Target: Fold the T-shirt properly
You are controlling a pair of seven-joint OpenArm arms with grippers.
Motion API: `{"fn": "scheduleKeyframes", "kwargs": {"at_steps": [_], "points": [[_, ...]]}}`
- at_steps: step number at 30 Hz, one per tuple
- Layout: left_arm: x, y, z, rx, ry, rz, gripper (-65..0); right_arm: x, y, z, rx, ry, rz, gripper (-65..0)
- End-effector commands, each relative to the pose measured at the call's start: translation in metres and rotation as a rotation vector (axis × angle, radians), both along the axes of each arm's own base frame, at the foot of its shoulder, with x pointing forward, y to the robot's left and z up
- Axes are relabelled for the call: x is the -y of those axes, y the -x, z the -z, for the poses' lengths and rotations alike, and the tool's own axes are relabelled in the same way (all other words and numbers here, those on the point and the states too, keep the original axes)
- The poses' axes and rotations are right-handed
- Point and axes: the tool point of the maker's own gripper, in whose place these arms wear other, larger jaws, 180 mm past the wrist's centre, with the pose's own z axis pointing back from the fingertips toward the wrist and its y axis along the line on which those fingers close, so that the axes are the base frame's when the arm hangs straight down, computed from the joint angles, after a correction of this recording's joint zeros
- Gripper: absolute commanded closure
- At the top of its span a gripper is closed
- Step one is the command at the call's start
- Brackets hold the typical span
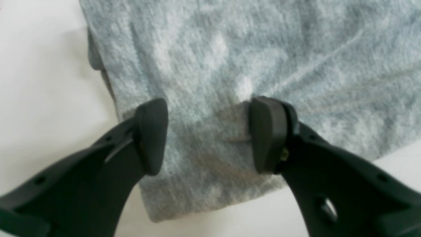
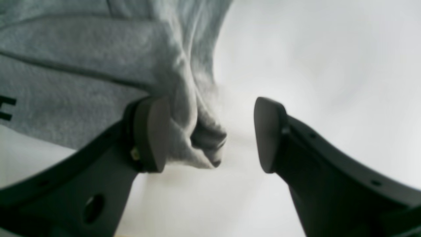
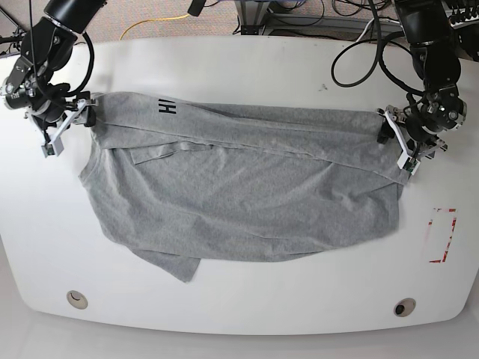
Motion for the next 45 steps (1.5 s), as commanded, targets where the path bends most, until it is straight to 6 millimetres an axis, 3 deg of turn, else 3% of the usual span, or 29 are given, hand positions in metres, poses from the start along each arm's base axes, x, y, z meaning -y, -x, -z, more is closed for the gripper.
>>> {"fn": "scheduleKeyframes", "kwargs": {"at_steps": [1, 6, 9, 11, 14, 17, 23, 31, 36, 39, 42, 45], "points": [[-0.015, 0.007, 0.003, -0.044, -0.061, -0.013, -36.5, -0.003, -0.005, -0.006, 0.035, -0.007, -0.006, -37.9], [-0.014, 0.007, 0.002, -0.043, -0.062, -0.011, -36.4, -0.014, 0.008, 0.021, -0.024, -0.083, 0.019, -36.6], [-0.009, 0.013, 0.008, -0.057, -0.050, -0.012, -31.8, -0.015, 0.013, 0.036, -0.049, -0.124, 0.041, -27.4], [-0.007, 0.013, 0.004, -0.047, -0.061, -0.003, -26.9, -0.014, 0.015, 0.040, -0.055, -0.136, 0.048, -16.5], [-0.011, 0.027, 0.005, -0.089, -0.093, 0.000, -26.1, -0.014, 0.023, 0.043, -0.069, -0.137, 0.047, -9.8], [-0.011, 0.030, -0.003, -0.088, -0.126, 0.009, -26.0, -0.002, 0.025, 0.032, -0.063, -0.083, 0.033, -9.7], [-0.011, 0.051, 0.003, -0.130, -0.146, 0.021, -25.7, 0.001, 0.037, 0.019, -0.055, -0.015, -0.003, -9.4], [-0.006, 0.101, 0.005, -0.199, -0.199, 0.070, -26.0, 0.001, 0.066, 0.013, -0.103, 0.051, -0.039, -9.4], [0.000, 0.122, 0.002, -0.219, -0.214, 0.098, -26.1, -0.003, 0.080, 0.010, -0.122, 0.078, -0.062, -10.6], [0.003, 0.124, 0.000, -0.214, -0.215, 0.104, -26.1, -0.005, 0.079, 0.004, -0.106, 0.093, -0.073, -18.1], [0.003, 0.121, -0.002, -0.204, -0.217, 0.105, -27.4, -0.008, 0.073, -0.009, -0.069, 0.121, -0.093, -35.2], [0.004, 0.120, -0.003, -0.201, -0.218, 0.107, -35.8, -0.012, 0.067, -0.020, -0.038, 0.145, -0.111, -47.9]]}}
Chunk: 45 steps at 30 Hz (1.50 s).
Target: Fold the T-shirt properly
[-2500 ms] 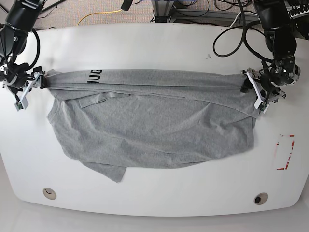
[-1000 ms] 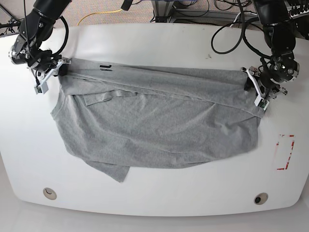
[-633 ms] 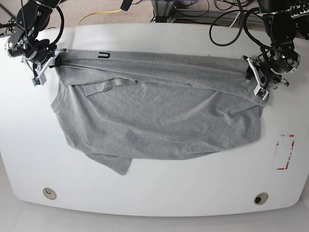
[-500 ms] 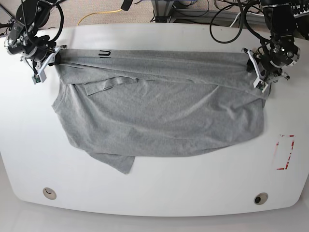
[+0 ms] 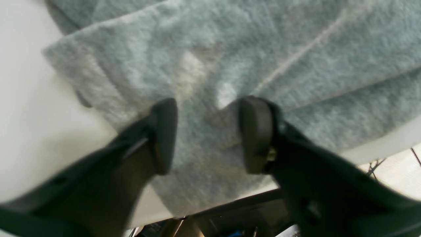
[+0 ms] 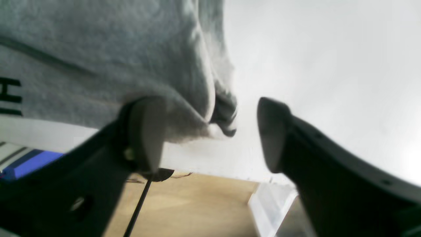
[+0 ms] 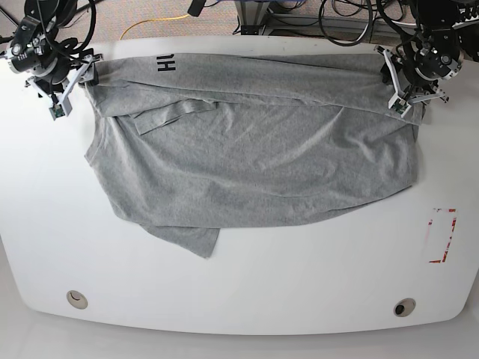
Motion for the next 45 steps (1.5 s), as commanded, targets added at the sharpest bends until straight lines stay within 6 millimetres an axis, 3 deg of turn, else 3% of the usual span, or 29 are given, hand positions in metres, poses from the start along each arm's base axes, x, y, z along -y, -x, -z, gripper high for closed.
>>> {"fn": "scheduleKeyframes", "kwargs": {"at_steps": [1, 7, 15, 20, 27, 33, 45], "points": [[-0.005, -0.002, -0.005, 0.005, -0.026, 0.009, -39.3, -0.004, -0.010, -0.017, 0.060, 0.016, -0.019, -49.9], [-0.005, -0.018, -0.012, 0.043, -0.028, 0.009, -40.8, -0.036, -0.034, -0.030, 0.172, -0.138, -0.060, -50.1], [-0.005, -0.027, -0.017, 0.066, -0.028, 0.009, -40.8, -0.098, -0.075, -0.036, 0.236, -0.265, -0.206, -50.1], [-0.005, -0.027, -0.017, 0.068, -0.026, 0.008, -40.8, -0.108, -0.089, -0.025, 0.206, -0.249, -0.232, -50.1], [-0.006, -0.038, -0.021, 0.094, -0.028, 0.004, -40.7, -0.132, -0.089, -0.004, 0.129, -0.242, -0.317, -48.8], [-0.006, -0.038, -0.021, 0.094, -0.028, 0.004, -40.7, -0.156, -0.087, 0.002, 0.120, -0.268, -0.383, -33.0], [-0.006, -0.038, -0.021, 0.092, -0.026, 0.004, -40.7, -0.157, -0.087, 0.020, 0.089, -0.121, -0.392, -33.6]]}}
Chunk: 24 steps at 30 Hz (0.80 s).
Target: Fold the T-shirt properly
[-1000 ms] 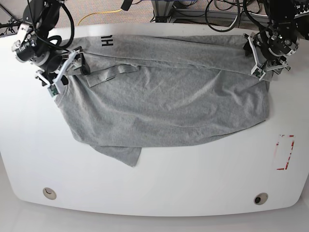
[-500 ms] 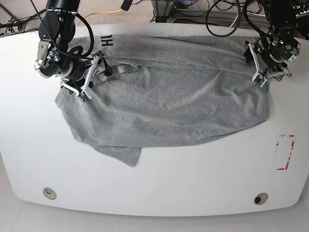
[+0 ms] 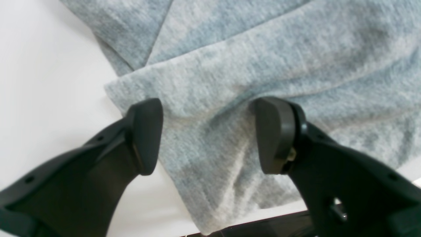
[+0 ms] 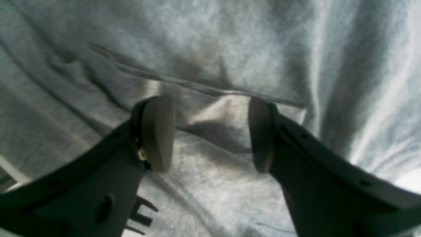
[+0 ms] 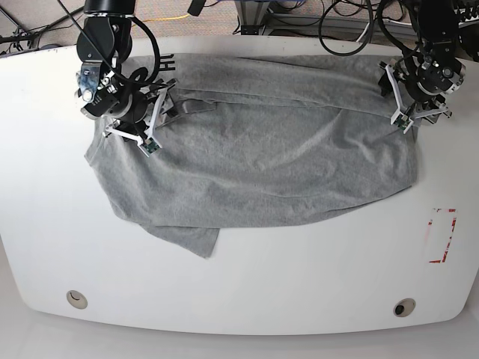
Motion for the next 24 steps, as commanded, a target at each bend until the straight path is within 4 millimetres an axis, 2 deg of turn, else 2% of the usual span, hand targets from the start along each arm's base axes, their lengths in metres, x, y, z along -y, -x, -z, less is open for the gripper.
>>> {"fn": "scheduleKeyframes", "kwargs": {"at_steps": [1, 6, 13, 15, 20, 24], "points": [[-0.002, -0.005, -0.007, 0.024, -0.008, 0.007, -40.7, 0.000, -0.008, -0.007, 0.039, 0.001, 0.002, -33.6], [-0.002, -0.005, -0.007, 0.024, -0.008, 0.007, -40.7, -0.001, -0.008, 0.001, 0.017, -0.015, 0.010, -32.0], [-0.003, -0.005, -0.007, 0.024, -0.009, 0.008, -40.7, -0.003, -0.007, 0.012, 0.004, -0.053, 0.024, -16.0], [-0.003, -0.005, -0.007, 0.024, -0.009, 0.008, -40.7, -0.003, -0.007, 0.011, 0.007, -0.054, 0.023, -13.0], [-0.003, -0.005, -0.007, 0.024, -0.009, 0.008, -40.7, -0.004, -0.008, 0.009, 0.014, -0.052, 0.021, 0.0], [-0.003, -0.004, -0.007, 0.022, -0.009, 0.008, -40.7, -0.004, -0.011, -0.007, 0.064, -0.038, 0.009, 0.0]]}}
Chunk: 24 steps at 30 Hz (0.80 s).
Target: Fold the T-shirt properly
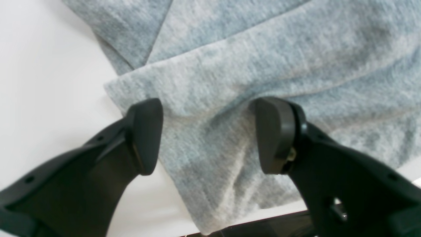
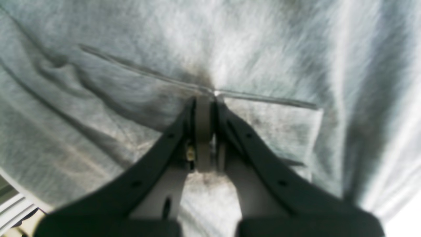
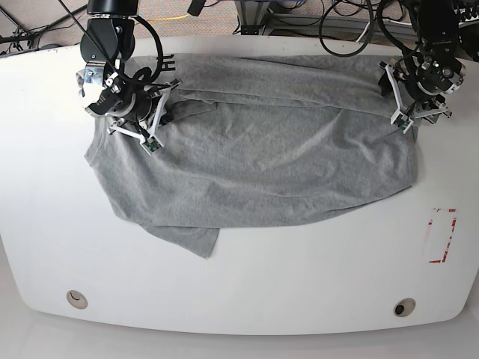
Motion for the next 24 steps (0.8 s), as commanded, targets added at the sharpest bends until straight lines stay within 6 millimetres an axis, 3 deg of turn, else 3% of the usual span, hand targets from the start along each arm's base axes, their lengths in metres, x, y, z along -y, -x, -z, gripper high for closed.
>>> {"fn": "scheduleKeyframes", "kwargs": {"at_steps": [1, 6, 12, 24], "points": [[-0.003, -0.004, -0.007, 0.023, -0.009, 0.008, -40.7, 0.001, -0.010, -0.022, 0.079, 0.010, -0.010, 0.0], [-0.003, -0.004, -0.007, 0.022, -0.009, 0.008, -40.7, -0.001, -0.009, -0.043, 0.136, 0.035, -0.029, 0.0], [-0.003, -0.003, -0.006, 0.020, -0.009, 0.008, -40.7, -0.001, -0.012, -0.047, 0.146, 0.042, -0.030, 0.0], [-0.002, -0.003, -0.006, 0.019, -0.010, 0.009, -40.7, -0.001, -0.053, -0.071, 0.239, 0.035, -0.024, 0.0]]}}
